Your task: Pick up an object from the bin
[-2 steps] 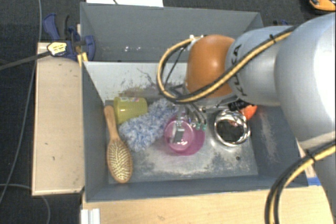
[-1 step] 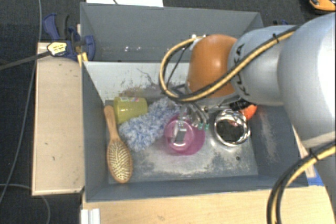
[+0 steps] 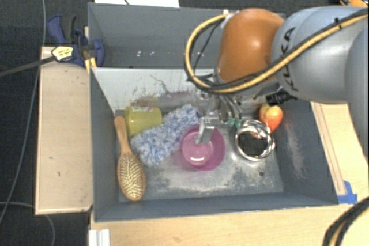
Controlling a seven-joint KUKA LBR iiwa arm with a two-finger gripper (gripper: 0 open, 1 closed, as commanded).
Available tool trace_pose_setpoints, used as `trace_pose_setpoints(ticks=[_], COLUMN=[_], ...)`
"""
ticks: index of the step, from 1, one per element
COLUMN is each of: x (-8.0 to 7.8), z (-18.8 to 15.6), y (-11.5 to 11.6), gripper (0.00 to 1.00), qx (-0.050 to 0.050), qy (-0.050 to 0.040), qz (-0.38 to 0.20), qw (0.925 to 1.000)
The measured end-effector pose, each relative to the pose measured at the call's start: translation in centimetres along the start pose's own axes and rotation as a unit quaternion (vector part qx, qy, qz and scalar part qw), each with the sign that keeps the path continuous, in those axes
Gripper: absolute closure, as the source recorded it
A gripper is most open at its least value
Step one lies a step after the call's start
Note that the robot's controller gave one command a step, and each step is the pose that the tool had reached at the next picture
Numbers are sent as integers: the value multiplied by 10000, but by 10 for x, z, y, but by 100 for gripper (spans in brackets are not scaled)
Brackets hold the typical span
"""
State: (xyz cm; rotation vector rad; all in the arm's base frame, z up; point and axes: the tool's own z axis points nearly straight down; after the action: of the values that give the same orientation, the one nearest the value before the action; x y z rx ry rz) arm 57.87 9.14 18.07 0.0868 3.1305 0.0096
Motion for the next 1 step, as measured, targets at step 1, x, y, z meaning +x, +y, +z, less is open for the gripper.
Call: trace_pose_setpoints(ticks=[1], x=[-5], z=[-79], y=[-6], gripper=[0], qx=[-2], qy=[-58], qz=[-133], qw=[9999])
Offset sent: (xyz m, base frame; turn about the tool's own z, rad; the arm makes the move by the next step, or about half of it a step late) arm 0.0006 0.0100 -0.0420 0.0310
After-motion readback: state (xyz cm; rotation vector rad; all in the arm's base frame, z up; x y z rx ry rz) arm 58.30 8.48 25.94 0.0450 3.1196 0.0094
